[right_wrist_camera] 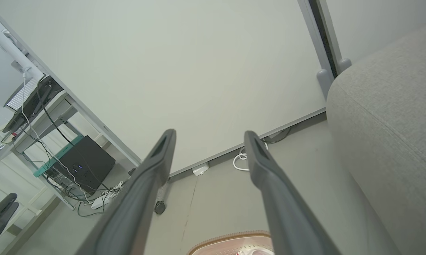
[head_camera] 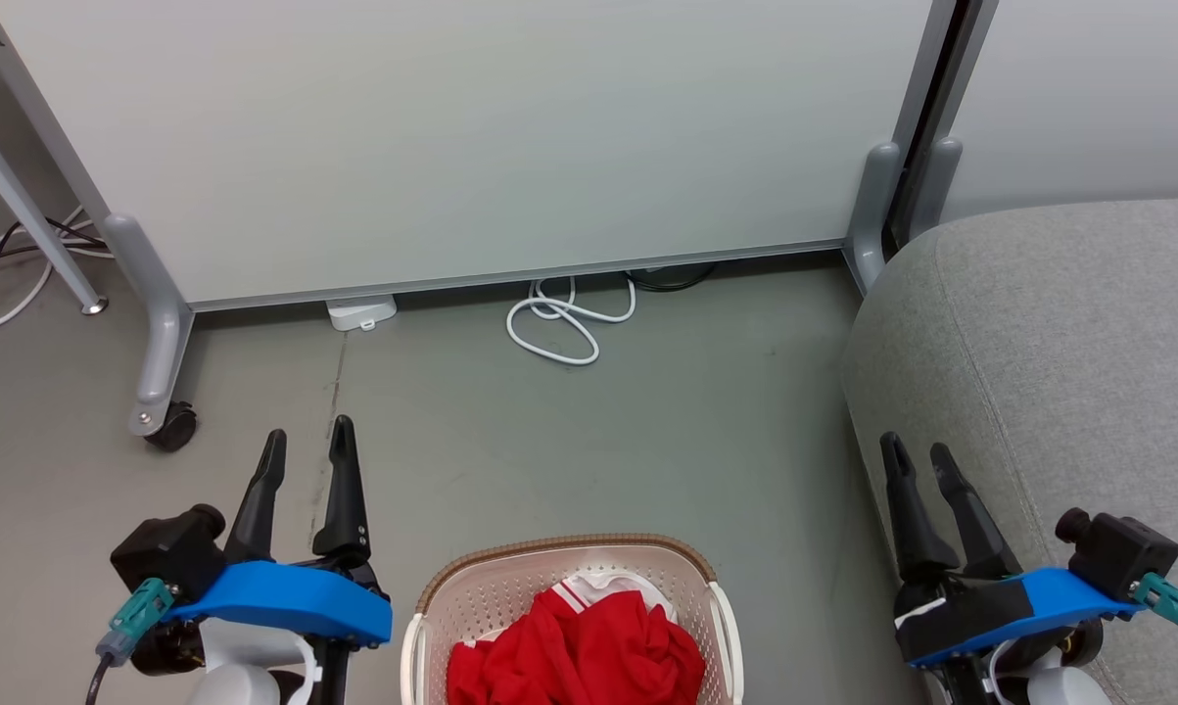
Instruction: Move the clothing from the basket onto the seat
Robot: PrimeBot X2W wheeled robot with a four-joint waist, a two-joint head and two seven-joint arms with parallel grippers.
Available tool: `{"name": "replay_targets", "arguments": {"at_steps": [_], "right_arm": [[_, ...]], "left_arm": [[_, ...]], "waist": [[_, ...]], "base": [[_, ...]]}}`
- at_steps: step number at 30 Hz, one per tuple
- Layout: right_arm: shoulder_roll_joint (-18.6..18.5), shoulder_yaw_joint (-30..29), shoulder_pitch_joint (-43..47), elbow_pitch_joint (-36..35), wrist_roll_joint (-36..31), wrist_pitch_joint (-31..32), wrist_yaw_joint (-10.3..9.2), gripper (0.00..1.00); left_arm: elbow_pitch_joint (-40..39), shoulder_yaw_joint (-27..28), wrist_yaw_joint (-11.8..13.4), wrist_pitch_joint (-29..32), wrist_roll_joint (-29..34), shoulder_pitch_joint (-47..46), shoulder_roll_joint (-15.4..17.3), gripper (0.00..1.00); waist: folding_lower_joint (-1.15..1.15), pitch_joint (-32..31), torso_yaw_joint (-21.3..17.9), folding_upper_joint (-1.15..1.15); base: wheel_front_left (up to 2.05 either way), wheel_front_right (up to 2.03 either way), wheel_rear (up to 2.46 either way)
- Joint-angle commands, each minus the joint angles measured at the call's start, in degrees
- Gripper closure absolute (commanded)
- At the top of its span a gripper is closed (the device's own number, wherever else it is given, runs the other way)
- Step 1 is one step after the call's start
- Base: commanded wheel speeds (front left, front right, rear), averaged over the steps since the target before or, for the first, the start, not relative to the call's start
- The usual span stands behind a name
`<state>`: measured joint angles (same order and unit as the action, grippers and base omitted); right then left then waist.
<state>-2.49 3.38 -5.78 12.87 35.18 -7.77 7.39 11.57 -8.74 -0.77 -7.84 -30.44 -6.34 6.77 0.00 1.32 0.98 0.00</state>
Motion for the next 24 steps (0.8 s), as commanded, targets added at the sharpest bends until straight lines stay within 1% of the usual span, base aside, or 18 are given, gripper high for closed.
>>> {"name": "replay_targets", "arguments": {"at_steps": [1, 16, 24], "right_arm": [[-0.4, 0.2, -1.3, -0.4, -1.2, -0.5, 0.10, 0.00], [-0.4, 1.6, -1.6, -0.5, -9.8, -2.7, 0.12, 0.00], [-0.5, 2.4, -1.8, -0.5, -13.7, -3.7, 0.13, 0.00]], "left_arm": [[-0.5, -0.4, 0.4, -0.5, 1.3, -1.5, 0.5, 0.00], [-0.9, -2.7, 1.0, -2.6, 9.6, -1.9, 1.1, 0.00], [-0.5, -3.4, 0.5, -3.7, 13.3, -2.0, 1.1, 0.00]], "waist": [[0.00, 0.0, 0.0, 0.00], [0.00, 0.1, 0.5, 0.00], [0.00, 0.1, 0.7, 0.00]], "base": [[0.00, 0.00, 0.00], [0.00, 0.00, 0.00], [0.00, 0.00, 0.00]]}}
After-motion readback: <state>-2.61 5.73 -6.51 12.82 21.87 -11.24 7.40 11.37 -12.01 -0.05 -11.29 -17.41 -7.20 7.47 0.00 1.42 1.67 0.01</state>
